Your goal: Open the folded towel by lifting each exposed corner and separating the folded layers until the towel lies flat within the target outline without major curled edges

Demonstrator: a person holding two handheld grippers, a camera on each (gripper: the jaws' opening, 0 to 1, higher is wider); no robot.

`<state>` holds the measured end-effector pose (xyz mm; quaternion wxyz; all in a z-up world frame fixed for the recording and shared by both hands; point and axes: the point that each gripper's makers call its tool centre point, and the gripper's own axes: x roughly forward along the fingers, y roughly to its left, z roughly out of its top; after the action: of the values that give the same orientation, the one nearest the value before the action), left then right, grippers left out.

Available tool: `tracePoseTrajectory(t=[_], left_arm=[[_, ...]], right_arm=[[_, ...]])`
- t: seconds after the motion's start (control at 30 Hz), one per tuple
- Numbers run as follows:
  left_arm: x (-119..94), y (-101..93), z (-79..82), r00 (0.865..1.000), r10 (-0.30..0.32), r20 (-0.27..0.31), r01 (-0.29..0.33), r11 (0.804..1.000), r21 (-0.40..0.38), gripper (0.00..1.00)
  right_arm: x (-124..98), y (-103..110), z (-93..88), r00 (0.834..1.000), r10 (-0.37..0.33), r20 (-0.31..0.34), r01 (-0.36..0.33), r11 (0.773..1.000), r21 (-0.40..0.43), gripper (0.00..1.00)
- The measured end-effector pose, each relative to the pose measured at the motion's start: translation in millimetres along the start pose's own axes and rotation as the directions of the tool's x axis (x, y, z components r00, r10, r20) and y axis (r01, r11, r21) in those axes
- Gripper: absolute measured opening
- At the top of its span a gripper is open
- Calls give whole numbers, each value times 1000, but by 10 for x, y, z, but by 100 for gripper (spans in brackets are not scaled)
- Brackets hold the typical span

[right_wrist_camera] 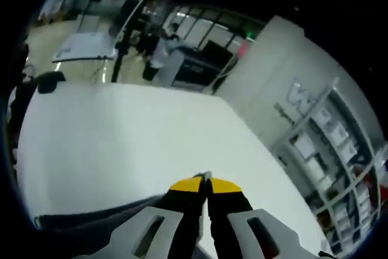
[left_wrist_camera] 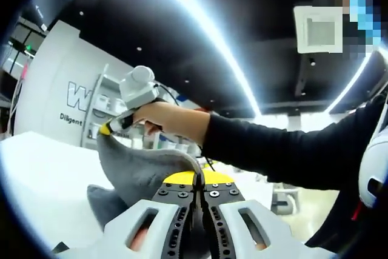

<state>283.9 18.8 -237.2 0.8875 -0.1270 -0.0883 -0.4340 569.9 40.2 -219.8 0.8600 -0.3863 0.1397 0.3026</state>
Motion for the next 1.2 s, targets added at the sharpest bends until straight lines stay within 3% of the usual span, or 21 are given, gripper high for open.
tracePoseTrajectory(t=[0.27, 0.57, 0.8, 1.03, 1.2], left_arm=[[-85, 110, 12, 1000, 29, -12, -28, 999, 26, 1], [-237, 372, 9, 994, 109, -26, -107, 992, 71, 0], [-318, 500, 39, 989, 141, -35, -137, 986, 98, 0], [-384, 624, 36, 985, 166, -46, -159, 978, 132, 0], [-433, 697, 55, 984, 174, -47, -169, 980, 103, 0]], right_arm=[[169, 253, 94, 999, 31, -20, -32, 998, -49, 0], [402, 597, 354, 996, 93, -17, -94, 991, -94, 0], [524, 693, 530, 990, 140, 10, -140, 988, -60, 0], [627, 741, 550, 989, 149, 3, -149, 987, -56, 0], [689, 772, 602, 988, 156, 10, -155, 986, -57, 0]])
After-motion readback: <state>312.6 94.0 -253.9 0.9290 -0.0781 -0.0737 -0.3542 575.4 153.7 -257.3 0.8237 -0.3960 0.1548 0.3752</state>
